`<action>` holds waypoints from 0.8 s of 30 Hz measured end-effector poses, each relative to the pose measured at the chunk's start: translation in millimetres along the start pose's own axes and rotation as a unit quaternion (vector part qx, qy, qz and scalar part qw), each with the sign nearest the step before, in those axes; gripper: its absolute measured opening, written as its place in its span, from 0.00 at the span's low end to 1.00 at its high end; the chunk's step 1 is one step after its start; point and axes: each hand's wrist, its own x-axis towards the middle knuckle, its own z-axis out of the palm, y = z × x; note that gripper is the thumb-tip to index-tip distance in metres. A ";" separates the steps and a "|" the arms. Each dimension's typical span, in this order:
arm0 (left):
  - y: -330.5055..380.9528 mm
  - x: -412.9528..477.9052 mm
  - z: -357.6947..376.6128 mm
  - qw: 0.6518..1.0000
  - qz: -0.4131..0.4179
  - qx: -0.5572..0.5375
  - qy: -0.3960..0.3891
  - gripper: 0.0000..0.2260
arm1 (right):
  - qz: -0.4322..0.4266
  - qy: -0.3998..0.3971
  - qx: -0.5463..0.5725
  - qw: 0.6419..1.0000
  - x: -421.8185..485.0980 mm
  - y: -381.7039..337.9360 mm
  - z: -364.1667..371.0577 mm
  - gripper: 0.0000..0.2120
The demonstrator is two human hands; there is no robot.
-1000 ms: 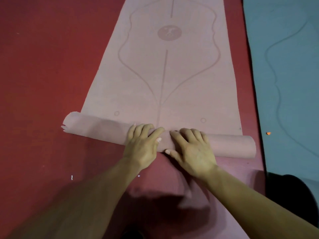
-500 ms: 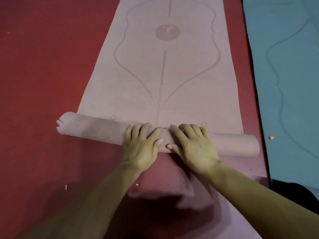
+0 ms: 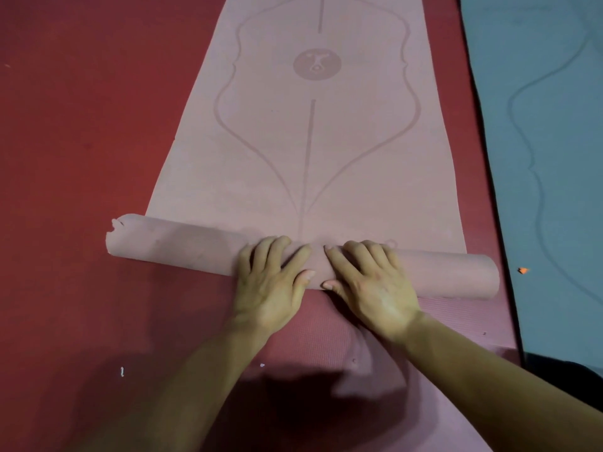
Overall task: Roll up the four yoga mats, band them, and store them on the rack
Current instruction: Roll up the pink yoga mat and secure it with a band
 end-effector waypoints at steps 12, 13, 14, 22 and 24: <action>-4.3 31.6 -1.0 1.000 -0.004 -0.003 0.014 0.15 | 0.062 -0.005 0.029 0.998 7.1 -5.3 8.0 0.25; -5.3 28.8 -0.8 1.000 0.003 -0.008 0.017 0.15 | 0.063 -0.009 0.037 0.997 11.6 -2.1 7.7 0.25; -5.6 24.7 -0.7 1.000 0.010 -0.009 0.014 0.16 | 0.061 -0.011 0.040 0.997 15.4 1.2 7.3 0.25; -0.8 39.1 -0.8 0.999 -0.027 -0.008 -0.026 0.18 | 0.054 0.009 0.001 0.998 20.8 7.5 9.7 0.26; -2.2 45.3 -0.5 0.999 -0.025 -0.014 -0.025 0.18 | 0.045 0.007 0.005 0.999 18.0 9.8 10.2 0.27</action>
